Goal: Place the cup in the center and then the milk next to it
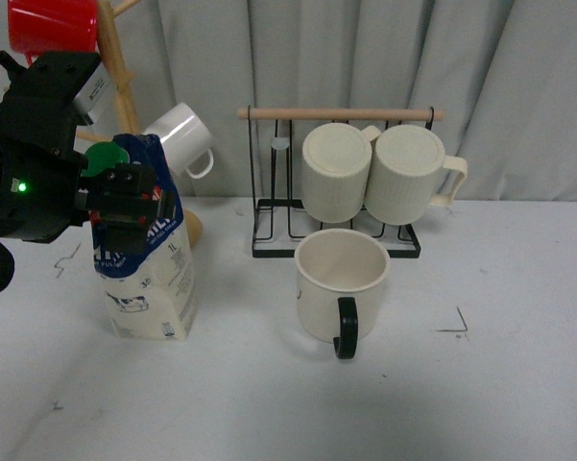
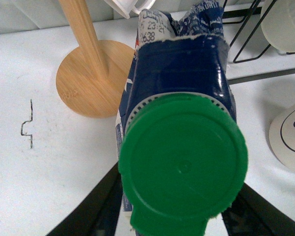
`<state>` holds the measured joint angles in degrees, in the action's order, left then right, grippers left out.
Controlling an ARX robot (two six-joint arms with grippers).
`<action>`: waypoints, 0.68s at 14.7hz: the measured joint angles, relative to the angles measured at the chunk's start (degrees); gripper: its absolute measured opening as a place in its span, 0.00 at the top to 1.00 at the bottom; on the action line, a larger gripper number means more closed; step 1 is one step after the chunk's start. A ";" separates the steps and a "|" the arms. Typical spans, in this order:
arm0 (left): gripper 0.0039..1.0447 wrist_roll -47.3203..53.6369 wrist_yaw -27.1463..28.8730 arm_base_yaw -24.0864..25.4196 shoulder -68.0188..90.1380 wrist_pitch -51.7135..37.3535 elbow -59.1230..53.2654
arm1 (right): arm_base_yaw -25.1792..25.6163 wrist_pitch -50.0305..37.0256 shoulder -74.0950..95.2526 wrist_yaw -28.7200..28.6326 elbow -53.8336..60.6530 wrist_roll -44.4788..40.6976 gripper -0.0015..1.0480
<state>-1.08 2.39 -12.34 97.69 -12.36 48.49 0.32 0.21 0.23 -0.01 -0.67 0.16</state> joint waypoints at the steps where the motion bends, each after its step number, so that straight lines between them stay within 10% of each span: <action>1: 0.58 0.00 0.13 -0.07 0.00 0.24 0.02 | 0.00 0.00 0.00 0.00 0.00 0.00 0.06; 10: 0.98 -0.42 1.64 -1.99 -0.24 1.68 1.05 | 0.00 0.00 0.00 0.00 0.00 0.00 0.06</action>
<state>-1.50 4.03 -14.33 97.45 -10.68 49.54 0.32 0.21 0.23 -0.01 -0.67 0.16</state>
